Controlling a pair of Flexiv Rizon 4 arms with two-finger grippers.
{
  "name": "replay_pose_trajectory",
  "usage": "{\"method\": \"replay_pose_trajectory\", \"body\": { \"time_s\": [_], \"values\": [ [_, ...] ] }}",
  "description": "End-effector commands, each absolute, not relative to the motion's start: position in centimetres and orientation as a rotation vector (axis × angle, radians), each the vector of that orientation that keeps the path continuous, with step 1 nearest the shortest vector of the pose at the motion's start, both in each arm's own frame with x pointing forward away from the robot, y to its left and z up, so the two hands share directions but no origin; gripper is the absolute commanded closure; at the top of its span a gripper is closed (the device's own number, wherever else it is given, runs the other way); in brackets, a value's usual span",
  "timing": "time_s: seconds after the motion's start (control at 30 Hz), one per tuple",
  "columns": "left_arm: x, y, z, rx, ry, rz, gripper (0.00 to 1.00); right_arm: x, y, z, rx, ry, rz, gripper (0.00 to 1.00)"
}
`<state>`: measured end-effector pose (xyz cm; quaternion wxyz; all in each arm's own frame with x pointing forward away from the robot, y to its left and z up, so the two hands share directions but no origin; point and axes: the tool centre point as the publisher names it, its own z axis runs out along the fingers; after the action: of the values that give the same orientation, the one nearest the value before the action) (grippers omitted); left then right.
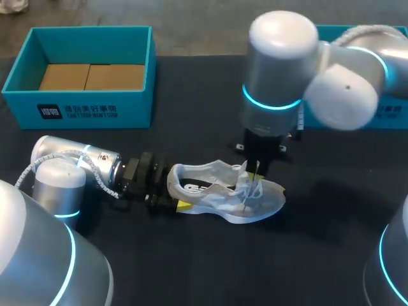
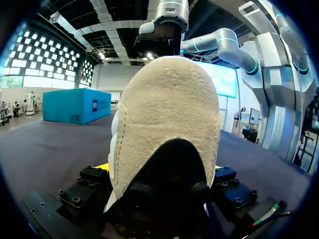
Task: Take the shoe out of the shoebox, open the shoe tongue, remove and reinsert the insole, then place the shoe into the shoebox
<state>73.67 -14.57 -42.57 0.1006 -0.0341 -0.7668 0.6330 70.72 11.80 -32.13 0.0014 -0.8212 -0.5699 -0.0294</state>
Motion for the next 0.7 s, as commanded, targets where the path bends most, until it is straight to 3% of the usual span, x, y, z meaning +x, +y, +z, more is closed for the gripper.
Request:
{"method": "replay_pose_trajectory", "body": {
  "time_s": [0.03, 0.7],
  "values": [
    [73.7, -14.5, -42.6, -0.099, -2.267, 1.872, 1.00, 70.2, 10.1, -32.2, -2.478, -1.724, -0.318, 1.00],
    [73.7, -14.5, -42.6, -0.099, -2.267, 1.872, 1.00, 70.2, 6.7, -33.1, -2.375, -1.687, -0.482, 1.00]
  ]
}}
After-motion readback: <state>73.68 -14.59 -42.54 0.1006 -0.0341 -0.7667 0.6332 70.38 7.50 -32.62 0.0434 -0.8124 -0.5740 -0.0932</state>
